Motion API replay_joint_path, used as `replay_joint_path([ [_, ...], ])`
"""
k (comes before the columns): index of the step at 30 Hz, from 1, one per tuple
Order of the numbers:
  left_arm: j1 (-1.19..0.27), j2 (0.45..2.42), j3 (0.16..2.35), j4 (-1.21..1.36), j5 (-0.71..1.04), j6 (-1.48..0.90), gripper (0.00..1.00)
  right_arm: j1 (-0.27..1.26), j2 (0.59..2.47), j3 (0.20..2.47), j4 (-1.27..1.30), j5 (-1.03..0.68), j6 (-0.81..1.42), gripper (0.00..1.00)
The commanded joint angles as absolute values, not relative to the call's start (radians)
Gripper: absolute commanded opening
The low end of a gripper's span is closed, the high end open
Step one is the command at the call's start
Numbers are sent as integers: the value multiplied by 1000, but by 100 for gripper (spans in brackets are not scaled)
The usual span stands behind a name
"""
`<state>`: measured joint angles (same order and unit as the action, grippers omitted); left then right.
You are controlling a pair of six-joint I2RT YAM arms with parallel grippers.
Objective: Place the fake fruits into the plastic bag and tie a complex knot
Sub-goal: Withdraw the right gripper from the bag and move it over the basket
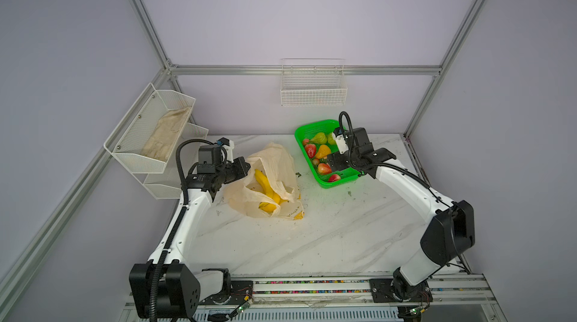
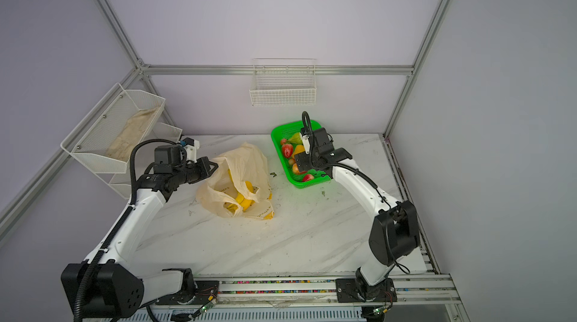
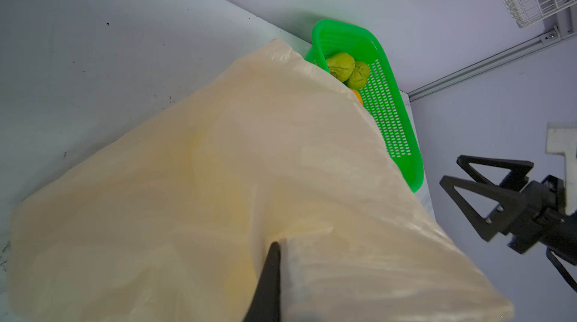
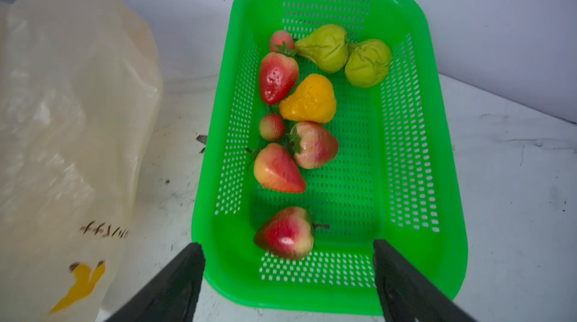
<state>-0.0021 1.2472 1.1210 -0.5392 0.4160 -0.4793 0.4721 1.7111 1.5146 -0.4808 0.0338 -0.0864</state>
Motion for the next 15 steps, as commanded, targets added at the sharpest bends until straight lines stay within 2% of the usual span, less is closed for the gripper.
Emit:
replay_joint_path([
  [1,-8,1248,1092,-502,438,-486,0,472,1864,1578,-493,134,-61,87],
  [5,-11,1250,1094,-495,436,-486,0,449,2004,1676,-495,96,-69,84],
  [8,-10,1254,1094,-495,434,-482,0,443,2081,1720,-502,38,-77,89],
  [11,-11,1256,1094,-495,429,-480,0,440,2118,1733,-499,24,-85,90],
  [15,-12,1259,1094,-494,428,-479,0,440,2143,1731,-495,-2,-87,82],
])
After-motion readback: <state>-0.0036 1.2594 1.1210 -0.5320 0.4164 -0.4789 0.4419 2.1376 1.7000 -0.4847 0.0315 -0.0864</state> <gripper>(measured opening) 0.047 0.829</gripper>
